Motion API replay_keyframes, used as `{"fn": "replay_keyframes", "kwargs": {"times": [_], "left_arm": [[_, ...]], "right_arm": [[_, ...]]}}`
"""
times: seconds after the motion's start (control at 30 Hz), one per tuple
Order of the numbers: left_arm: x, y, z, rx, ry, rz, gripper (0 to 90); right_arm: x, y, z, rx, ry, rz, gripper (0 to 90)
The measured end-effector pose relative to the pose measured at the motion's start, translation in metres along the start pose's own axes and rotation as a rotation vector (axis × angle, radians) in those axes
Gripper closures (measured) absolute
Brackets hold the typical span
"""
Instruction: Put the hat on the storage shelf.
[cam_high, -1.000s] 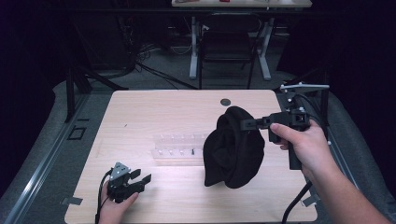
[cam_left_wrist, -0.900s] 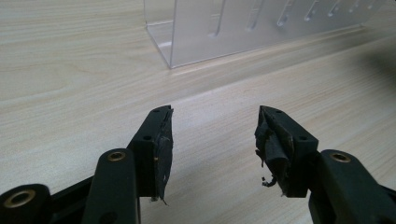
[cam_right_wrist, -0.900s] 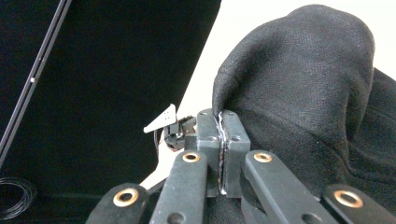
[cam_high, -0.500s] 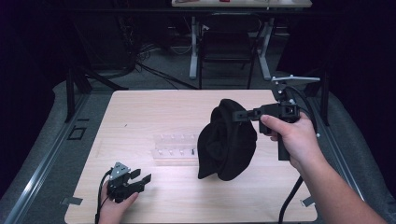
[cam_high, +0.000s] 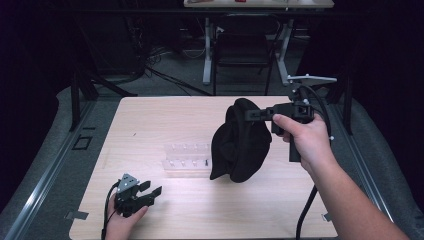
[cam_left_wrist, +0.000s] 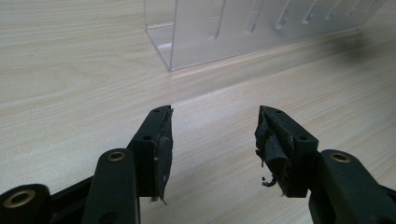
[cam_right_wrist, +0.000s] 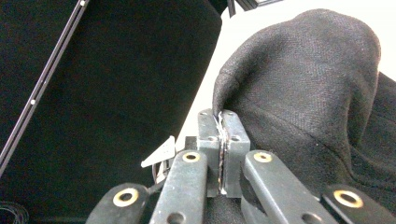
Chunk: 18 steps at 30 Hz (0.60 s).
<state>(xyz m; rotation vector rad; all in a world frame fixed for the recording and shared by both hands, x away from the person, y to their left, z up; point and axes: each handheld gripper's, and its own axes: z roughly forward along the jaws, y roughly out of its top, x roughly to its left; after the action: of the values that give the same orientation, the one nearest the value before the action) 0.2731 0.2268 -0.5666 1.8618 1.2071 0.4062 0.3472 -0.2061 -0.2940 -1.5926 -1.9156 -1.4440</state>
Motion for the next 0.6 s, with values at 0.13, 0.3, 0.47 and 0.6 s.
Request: {"fn": "replay_keyframes", "kwargs": {"times": [0.13,0.3,0.47,0.6], "left_arm": [[0.000,0.000,0.000,-0.006,-0.003,0.000,46.3],[-0.001,0.001,0.001,-0.004,-0.007,0.002,46.4],[0.000,0.001,0.000,-0.003,-0.007,0.001,46.3],[-0.001,0.002,0.001,-0.001,-0.014,0.008,46.4]], "right_arm": [[-0.001,0.005,0.004,-0.006,-0.006,-0.004,88.8],[-0.003,0.012,0.011,-0.018,-0.011,0.001,88.8],[-0.005,0.016,0.016,-0.025,-0.008,0.009,88.8],[-0.007,0.018,0.020,-0.030,-0.012,0.004,88.8]]}}
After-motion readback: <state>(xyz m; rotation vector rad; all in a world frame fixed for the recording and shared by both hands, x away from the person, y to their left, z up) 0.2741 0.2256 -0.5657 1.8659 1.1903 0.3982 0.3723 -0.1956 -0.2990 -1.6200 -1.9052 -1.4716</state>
